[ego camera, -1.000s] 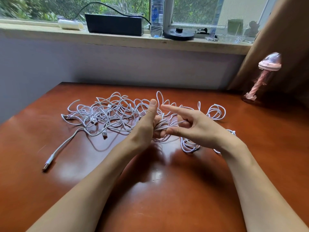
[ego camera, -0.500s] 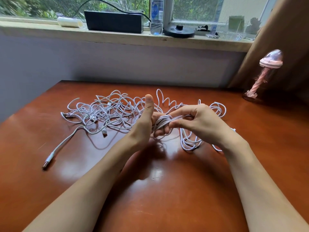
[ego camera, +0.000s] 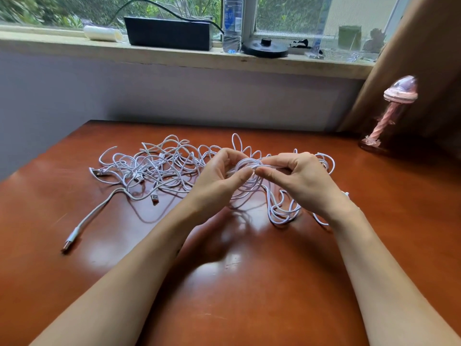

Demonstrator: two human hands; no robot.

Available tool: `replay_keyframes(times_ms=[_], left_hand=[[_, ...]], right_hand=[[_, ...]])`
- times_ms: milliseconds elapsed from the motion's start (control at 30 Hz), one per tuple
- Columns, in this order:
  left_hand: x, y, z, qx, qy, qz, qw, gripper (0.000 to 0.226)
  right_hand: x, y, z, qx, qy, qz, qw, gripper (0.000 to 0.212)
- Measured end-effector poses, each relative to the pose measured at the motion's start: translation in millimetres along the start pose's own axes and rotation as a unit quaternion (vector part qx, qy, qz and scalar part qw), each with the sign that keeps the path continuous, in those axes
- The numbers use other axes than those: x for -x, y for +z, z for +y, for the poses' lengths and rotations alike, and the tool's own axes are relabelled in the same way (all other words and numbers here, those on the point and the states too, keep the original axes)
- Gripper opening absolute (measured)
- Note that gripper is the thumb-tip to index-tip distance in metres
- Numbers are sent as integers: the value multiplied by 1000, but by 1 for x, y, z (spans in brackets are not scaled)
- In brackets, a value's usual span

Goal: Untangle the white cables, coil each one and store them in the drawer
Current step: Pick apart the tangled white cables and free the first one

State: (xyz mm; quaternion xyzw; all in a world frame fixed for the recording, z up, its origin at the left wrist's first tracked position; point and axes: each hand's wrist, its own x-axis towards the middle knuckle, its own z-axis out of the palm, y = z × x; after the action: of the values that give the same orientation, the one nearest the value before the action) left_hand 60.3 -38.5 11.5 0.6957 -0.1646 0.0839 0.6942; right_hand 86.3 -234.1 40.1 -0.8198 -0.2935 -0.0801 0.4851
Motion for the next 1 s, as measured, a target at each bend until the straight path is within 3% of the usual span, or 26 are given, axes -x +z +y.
replay_keyframes(times_ms=[233, 400, 567, 833, 1000], left_hand=[[-2, 1, 0, -40, 19, 35, 998, 37], [-4, -1, -3, -165, 56, 25, 984, 27], [-5, -5, -7, -158, 41, 0, 987, 25], [-2, -1, -2, -202, 88, -13, 975, 21], [-3, -2, -2, -208, 105, 5, 972, 25]], right_hand=[[0, 5, 1, 20, -21, 27, 999, 13], [0, 5, 0, 48, -38, 28, 998, 20], [0, 9, 1, 69, -37, 54, 995, 15], [-2, 14, -3, 10, -44, 71, 996, 22], [-1, 19, -12, -55, -45, 75, 995, 15]])
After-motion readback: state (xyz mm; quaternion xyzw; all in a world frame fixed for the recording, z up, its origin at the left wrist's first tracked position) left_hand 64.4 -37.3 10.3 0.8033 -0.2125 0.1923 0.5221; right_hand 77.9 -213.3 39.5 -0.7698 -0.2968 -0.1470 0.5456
